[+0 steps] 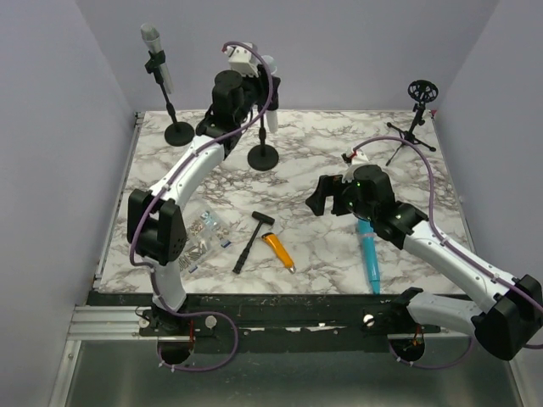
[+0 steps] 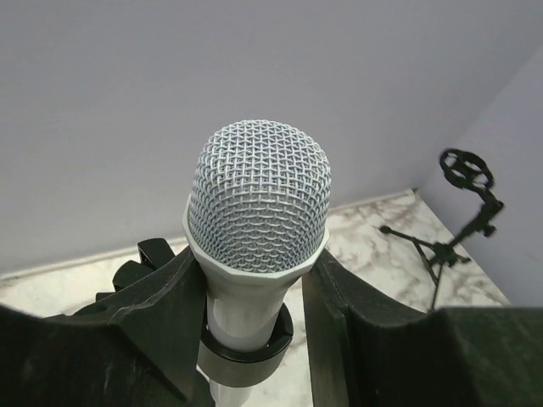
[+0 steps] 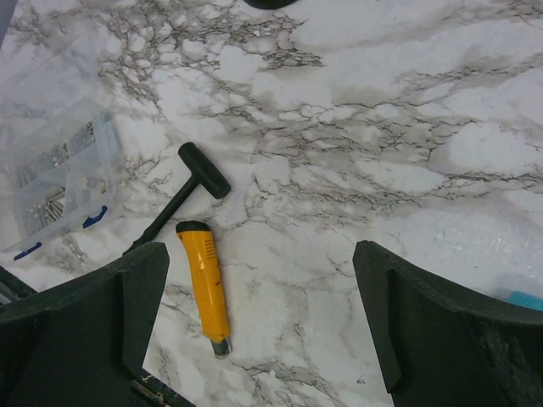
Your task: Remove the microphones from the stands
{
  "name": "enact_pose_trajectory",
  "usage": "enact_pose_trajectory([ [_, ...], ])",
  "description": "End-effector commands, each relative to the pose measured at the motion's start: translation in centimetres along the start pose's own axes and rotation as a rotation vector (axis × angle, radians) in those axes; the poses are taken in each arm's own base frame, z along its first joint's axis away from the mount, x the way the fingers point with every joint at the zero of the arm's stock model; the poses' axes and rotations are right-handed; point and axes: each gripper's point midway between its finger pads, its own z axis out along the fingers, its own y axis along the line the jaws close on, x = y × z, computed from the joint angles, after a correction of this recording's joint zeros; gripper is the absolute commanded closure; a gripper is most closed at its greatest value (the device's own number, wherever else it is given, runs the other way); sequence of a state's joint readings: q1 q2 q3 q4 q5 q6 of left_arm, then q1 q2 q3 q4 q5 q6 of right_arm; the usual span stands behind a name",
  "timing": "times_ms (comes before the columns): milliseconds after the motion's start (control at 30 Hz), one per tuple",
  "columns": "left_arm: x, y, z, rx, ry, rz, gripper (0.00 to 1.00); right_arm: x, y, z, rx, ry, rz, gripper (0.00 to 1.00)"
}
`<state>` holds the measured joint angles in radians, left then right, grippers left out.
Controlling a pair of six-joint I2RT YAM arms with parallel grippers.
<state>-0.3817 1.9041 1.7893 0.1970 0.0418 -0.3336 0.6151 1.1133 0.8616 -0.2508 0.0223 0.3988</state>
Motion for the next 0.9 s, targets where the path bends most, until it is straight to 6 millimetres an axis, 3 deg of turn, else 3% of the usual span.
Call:
enact_pose_trajectory([
  [0,0.2,-6.8,-4.0,0.080,0.035,-0.074,1.00,0.0,0.9,-0.4,-0.051,0.000,0.017,0.00],
  [267,4.0,-13.4,-8.2,-0.033,0.178,-0.157,1.00,-0.9,-0.4,-1.4,0.023,-0.054,0.017,0.00],
  [533,5.7,-16.0,-10.3,-0.017,0.245,-0.187,0.98,-1.5,-2.1,-2.8,0.113,-0.103,0.031,0.00],
  [633,5.9,-16.8,-10.8,0.023,0.289,-0.189,0.51,-1.7,-2.5,-3.2,0.135,-0.120,0.038,0.00],
  [667,6.0,-17.0,-11.0,0.037,0.303,-0.189,0.41,-2.0,-2.5,-3.4,0.137,-0.128,0.040,0.00],
  [867,4.7,-18.6,-13.1,0.154,0.324,-0.192,0.01,-3.5,-2.5,-4.2,0.157,-0.155,0.026,0.00],
])
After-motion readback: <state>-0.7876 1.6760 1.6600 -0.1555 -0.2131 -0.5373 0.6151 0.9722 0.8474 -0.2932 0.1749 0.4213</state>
